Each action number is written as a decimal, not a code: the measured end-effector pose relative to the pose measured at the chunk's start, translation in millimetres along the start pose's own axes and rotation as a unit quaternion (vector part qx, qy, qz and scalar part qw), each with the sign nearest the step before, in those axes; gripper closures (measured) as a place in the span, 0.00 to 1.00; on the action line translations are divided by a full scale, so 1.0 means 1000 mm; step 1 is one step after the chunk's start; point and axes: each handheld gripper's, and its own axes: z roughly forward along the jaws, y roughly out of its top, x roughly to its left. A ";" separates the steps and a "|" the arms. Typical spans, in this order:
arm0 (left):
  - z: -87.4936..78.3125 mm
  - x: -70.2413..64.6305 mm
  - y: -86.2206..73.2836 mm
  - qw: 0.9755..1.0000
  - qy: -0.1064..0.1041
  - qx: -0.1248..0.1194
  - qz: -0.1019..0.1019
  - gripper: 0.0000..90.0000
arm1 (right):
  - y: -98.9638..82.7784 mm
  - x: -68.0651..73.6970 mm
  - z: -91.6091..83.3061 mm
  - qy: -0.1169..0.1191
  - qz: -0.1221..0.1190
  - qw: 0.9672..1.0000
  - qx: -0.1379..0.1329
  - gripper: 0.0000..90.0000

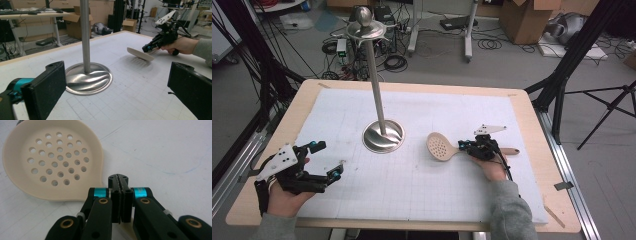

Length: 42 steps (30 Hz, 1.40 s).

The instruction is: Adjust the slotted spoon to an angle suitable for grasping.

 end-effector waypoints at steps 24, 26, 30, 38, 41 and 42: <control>-0.001 0.003 -0.001 1.000 -0.002 -0.004 -0.004 0.03 | 0.001 0.003 0.003 -0.012 0.020 0.999 0.036 1.00; -0.001 0.003 -0.001 1.000 -0.002 -0.005 -0.004 0.03 | -0.001 0.004 0.002 -0.011 0.019 0.999 0.033 1.00; 0.000 0.003 -0.001 1.000 -0.003 -0.002 -0.007 0.03 | -0.001 0.009 0.000 -0.011 0.015 0.999 0.045 1.00; 0.001 0.002 -0.001 1.000 -0.005 0.000 -0.004 0.03 | -0.002 0.018 -0.004 -0.005 -0.003 0.998 0.060 1.00; 0.001 0.001 -0.001 1.000 -0.006 0.000 -0.007 0.03 | -0.005 0.020 -0.007 0.004 0.005 0.998 0.056 1.00; 0.001 0.001 -0.001 1.000 -0.006 0.000 -0.006 0.03 | -0.007 0.020 -0.008 0.007 0.010 0.998 0.054 1.00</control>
